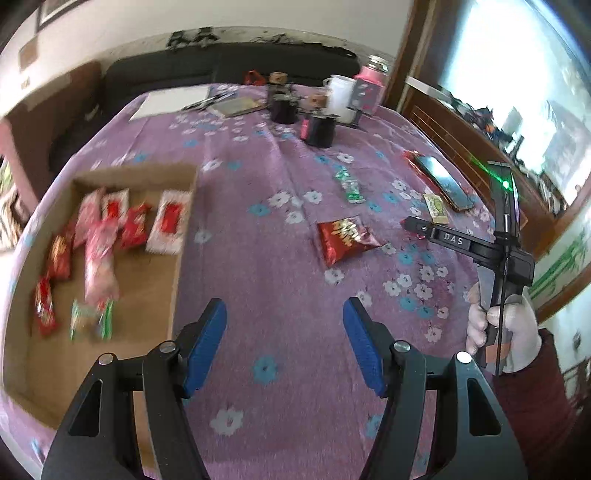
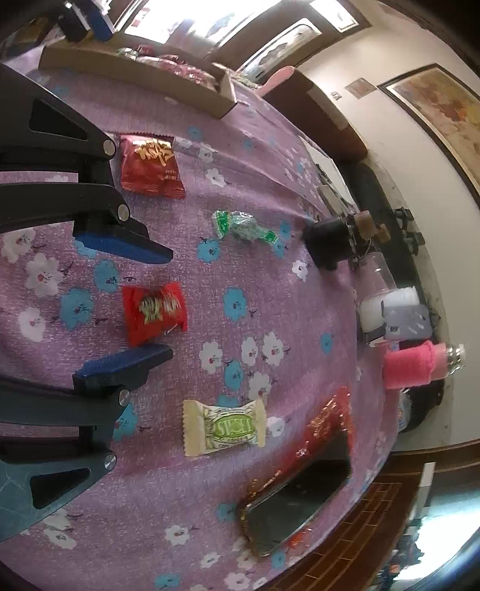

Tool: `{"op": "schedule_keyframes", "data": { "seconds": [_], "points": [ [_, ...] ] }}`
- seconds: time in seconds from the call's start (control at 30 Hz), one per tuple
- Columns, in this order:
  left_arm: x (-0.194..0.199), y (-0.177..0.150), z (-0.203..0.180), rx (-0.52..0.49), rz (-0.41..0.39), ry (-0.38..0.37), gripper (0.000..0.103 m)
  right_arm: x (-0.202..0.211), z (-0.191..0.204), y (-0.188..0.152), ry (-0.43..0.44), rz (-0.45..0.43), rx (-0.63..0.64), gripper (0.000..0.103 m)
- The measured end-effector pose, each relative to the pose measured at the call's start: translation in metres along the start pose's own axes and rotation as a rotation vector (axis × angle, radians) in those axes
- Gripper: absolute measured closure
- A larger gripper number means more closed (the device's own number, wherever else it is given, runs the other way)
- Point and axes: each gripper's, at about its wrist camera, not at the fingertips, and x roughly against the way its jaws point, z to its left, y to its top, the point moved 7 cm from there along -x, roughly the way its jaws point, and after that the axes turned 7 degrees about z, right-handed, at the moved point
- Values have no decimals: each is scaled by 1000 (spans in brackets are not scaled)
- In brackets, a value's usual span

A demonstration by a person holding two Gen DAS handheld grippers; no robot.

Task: Organize snacks
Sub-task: 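Move both tools back over the red gold-printed bag and red candy, then grasp the red gold-printed bag with the left tool while the right grasps a red candy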

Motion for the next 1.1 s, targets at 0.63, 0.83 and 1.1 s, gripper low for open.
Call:
{"op": "schedule_keyframes", "data": {
  "seconds": [0.63, 0.83, 1.1],
  "points": [
    [-104, 60, -88, -494, 37, 59, 39, 0, -2, -2, 47, 4, 12, 76],
    [-124, 58, -91, -470, 58, 32, 25, 1, -3, -1, 63, 5, -1, 76],
    [-118, 53, -94, -403, 101, -16, 66, 1, -3, -1, 63, 2, 0, 76]
  ]
}}
